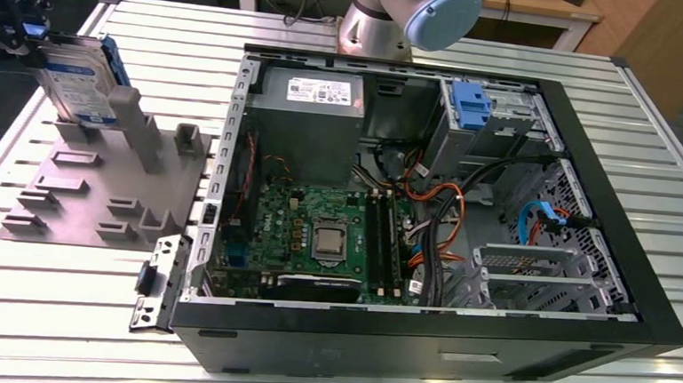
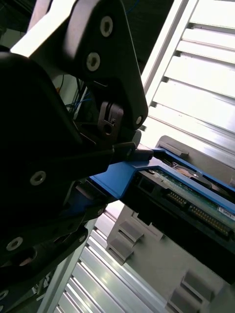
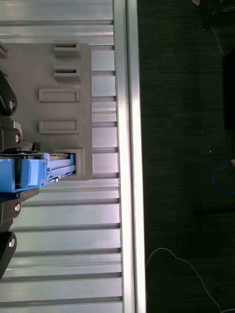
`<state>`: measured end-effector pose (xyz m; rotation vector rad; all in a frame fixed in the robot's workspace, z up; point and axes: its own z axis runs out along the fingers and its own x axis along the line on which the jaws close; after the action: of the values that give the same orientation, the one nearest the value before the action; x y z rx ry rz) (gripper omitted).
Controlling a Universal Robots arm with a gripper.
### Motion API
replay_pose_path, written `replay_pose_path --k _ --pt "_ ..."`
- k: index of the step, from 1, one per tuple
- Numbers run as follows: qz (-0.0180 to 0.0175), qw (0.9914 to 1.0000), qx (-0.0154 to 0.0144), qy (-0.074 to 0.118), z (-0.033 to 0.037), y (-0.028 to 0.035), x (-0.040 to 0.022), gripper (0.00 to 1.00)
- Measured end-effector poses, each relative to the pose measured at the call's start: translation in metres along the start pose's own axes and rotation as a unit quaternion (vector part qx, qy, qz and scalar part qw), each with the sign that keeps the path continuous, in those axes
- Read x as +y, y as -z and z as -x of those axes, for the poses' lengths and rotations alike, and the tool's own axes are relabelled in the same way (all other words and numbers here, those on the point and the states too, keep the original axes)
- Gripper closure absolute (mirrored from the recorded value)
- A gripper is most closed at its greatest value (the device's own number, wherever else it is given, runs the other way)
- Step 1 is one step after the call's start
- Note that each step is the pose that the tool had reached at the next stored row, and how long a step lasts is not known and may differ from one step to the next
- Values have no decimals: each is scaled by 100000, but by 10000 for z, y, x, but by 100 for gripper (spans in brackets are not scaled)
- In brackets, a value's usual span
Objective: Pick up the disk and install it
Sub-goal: 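Pick up the disk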
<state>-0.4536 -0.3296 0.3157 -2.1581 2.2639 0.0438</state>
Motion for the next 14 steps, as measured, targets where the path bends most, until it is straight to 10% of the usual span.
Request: replay_pose_path --k 14 --pt "-23 100000 -12 0 2 67 0 64"
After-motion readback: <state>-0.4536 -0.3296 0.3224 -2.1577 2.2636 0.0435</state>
